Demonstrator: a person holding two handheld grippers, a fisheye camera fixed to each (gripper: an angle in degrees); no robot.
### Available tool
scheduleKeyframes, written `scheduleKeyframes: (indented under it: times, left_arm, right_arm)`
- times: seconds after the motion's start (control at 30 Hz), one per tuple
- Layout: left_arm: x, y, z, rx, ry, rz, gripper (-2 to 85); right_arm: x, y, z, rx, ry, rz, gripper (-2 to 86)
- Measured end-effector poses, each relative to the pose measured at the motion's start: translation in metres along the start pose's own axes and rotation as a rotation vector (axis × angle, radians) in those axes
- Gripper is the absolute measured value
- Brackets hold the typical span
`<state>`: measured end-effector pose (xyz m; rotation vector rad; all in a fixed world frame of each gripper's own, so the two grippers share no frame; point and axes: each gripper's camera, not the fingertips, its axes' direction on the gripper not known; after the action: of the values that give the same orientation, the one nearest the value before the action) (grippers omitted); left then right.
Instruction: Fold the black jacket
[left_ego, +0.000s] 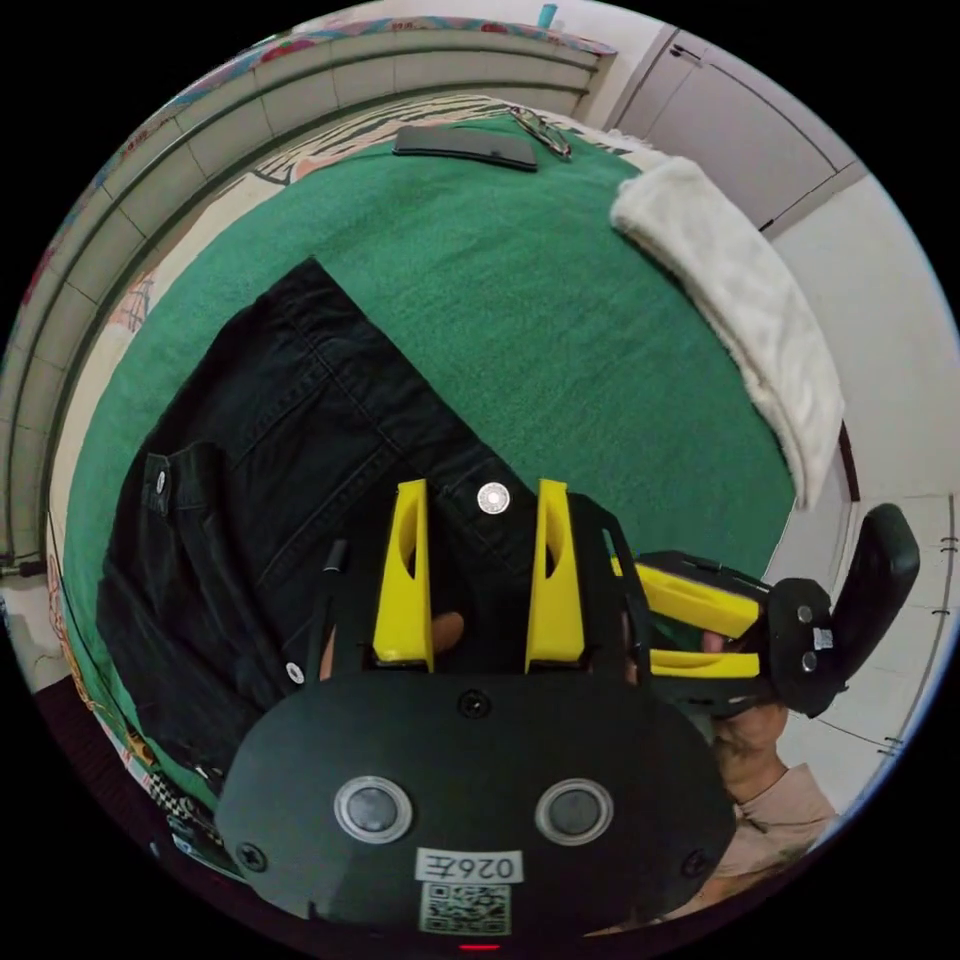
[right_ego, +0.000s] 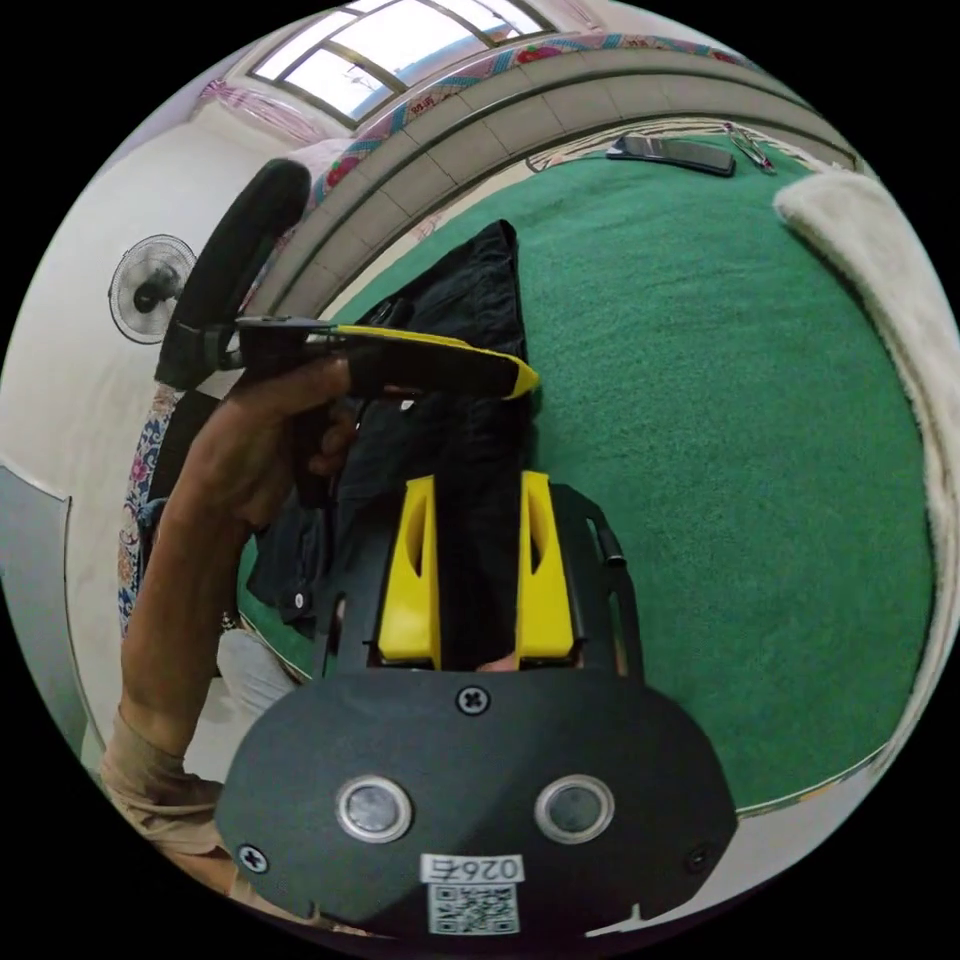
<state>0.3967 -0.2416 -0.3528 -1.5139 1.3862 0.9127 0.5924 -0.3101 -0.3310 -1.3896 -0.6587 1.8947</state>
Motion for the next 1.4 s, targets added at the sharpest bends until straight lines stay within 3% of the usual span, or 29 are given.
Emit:
scheduleKeyframes:
  times: [0.13,0.27,0.47,0.7,0.87,1.0,1.13,1.27,1.3,1.4]
  left_arm:
    - [0.001,-0.004,0.002,-0.032,0.004,-0.027,17.1]
    - [0.006,-0.003,0.003,-0.071,-0.078,0.019,16.3]
    - [-0.029,0.013,-0.013,-0.065,-0.098,-0.033,5.3]
    - [-0.110,0.089,-0.096,0.185,0.206,0.004,4.2]
    - [-0.182,0.190,-0.162,0.398,0.288,0.001,3.9]
    - [-0.259,0.296,-0.187,0.549,0.288,-0.097,3.8]
    - [-0.336,0.392,-0.176,0.657,0.315,-0.258,3.9]
    - [-0.420,0.473,-0.126,0.609,0.400,-0.474,4.1]
    - [-0.443,0.487,-0.112,0.566,0.496,-0.555,4.1]
    - [-0.474,0.503,-0.111,0.564,0.611,-0.538,3.8]
  right_arm:
    - [-0.001,0.005,0.011,-0.050,-0.179,-0.027,4.4]
    - [-0.019,0.012,0.010,-0.019,-0.139,-0.102,0.0]
    - [-0.040,0.024,0.015,0.017,-0.155,-0.145,-1.3]
    - [-0.086,0.040,0.018,0.130,-0.379,-0.231,-1.3]
    - [-0.153,0.048,0.046,0.130,-0.561,-0.382,-1.3]
    - [-0.228,0.053,0.105,0.015,-0.640,-0.471,-1.3]
    - [-0.309,0.060,0.187,-0.164,-0.596,-0.534,-1.3]
    - [-0.366,0.071,0.274,-0.363,-0.485,-0.553,-1.4]
    - [-0.378,0.075,0.301,-0.412,-0.456,-0.547,-1.4]
    - [-0.397,0.083,0.345,-0.453,-0.422,-0.511,-1.3]
